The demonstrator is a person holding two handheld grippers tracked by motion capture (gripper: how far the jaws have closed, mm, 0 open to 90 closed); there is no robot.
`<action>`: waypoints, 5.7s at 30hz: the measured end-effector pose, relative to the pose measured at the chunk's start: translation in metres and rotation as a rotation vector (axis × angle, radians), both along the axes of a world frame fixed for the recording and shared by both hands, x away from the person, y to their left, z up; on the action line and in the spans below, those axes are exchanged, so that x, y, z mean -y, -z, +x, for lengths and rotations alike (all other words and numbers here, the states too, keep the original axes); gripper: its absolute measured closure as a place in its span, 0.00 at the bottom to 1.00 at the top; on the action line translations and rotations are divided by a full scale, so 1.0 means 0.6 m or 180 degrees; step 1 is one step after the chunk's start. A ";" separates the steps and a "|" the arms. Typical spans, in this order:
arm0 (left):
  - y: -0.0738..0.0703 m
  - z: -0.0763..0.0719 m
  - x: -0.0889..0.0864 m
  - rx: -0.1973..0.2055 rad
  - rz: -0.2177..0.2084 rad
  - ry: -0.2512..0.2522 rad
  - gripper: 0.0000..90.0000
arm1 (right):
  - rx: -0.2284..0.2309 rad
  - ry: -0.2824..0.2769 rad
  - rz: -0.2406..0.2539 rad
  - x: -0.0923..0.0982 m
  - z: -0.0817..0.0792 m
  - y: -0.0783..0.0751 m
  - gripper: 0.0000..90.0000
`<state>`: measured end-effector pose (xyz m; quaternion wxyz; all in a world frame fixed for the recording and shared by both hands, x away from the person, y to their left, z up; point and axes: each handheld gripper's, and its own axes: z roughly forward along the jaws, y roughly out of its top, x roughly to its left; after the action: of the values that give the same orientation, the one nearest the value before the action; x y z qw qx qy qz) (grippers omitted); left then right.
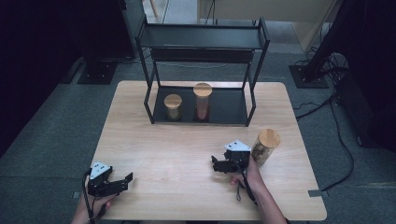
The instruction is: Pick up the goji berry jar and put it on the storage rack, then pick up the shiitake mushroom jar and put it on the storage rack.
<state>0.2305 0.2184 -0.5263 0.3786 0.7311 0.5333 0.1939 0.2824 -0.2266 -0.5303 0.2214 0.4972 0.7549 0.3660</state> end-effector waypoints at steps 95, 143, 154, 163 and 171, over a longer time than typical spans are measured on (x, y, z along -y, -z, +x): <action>0.000 -0.001 0.007 0.0006 0.0131 -0.0007 0.10 | 0.0136 -0.0255 -0.0186 0.199 -0.136 0.003 0.03; 0.000 -0.002 0.010 0.0007 0.0191 -0.0004 0.10 | 0.0090 0.0282 -0.0297 0.320 -0.171 0.005 0.03; 0.000 -0.002 0.011 0.0007 0.0195 0.0043 0.10 | 0.0080 0.0428 -0.0287 0.354 -0.186 0.005 0.03; 0.000 -0.002 0.011 0.0006 0.0205 0.0044 0.10 | 0.0054 0.0485 -0.0310 0.362 -0.187 0.006 0.03; 0.001 -0.002 0.011 0.0010 0.0185 0.0036 0.10 | 0.0019 0.0411 -0.0298 0.342 -0.169 0.006 0.03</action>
<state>0.2294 0.2119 -0.5266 0.3592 0.7446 0.5227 0.2084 0.1810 -0.4318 -0.5340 0.2698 0.5329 0.7368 0.3167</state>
